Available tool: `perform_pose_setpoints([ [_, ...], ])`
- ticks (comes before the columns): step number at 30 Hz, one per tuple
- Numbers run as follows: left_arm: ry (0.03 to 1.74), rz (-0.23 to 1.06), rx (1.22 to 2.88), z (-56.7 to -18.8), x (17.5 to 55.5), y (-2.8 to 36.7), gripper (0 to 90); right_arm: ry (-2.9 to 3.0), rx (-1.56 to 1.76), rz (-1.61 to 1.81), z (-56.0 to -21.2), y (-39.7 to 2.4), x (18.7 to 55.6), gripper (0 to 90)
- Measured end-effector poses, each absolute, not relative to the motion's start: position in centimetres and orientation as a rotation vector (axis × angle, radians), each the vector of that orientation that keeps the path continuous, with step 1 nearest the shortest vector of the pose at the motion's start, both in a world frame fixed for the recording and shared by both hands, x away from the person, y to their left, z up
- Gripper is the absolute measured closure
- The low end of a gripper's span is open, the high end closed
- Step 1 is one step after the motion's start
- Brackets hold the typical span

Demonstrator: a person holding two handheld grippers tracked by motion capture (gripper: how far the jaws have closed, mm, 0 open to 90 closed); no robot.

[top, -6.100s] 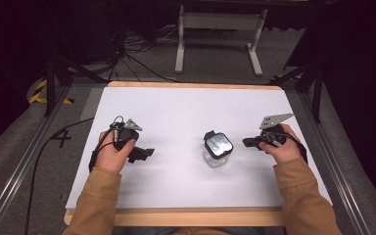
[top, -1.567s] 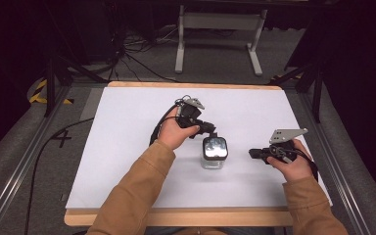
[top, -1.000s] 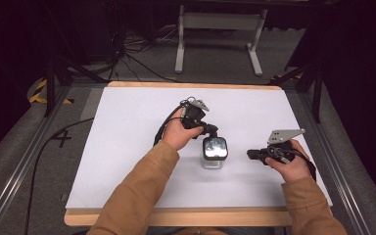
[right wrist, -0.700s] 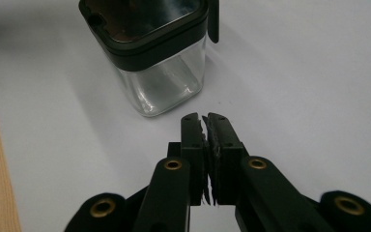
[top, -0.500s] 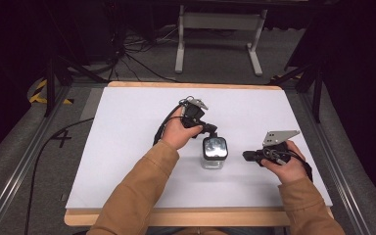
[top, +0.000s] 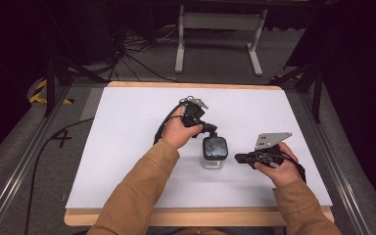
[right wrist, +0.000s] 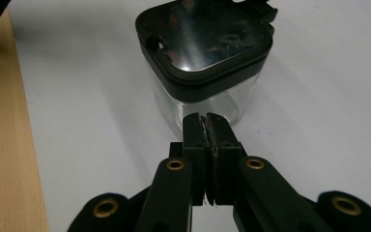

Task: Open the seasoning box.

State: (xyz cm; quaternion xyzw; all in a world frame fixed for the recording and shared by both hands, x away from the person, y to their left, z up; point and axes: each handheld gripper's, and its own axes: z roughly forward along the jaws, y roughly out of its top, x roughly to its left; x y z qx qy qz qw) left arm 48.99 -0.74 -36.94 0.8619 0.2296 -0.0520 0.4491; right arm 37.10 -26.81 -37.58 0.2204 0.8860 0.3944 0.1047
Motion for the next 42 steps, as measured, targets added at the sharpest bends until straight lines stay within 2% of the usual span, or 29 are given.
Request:
perform_pose_setpoints([
  [25, 0.605, -0.143, 2.116, -36.5, 48.7, -0.6, 88.1, 2.576, 0.594, 1.224, -37.7, -24.5, 37.1, 89.9],
  [35, 0.530, -0.055, 2.113, -33.2, 45.9, 1.9, 86.8, 2.511, 0.589, 1.282, -36.9, -24.4, 37.4, 89.9],
  [42, 0.436, -0.142, 2.122, -32.0, 42.9, 3.7, 87.6, 2.409, 0.613, 1.340, -36.3, -24.3, 37.4, 90.0],
])
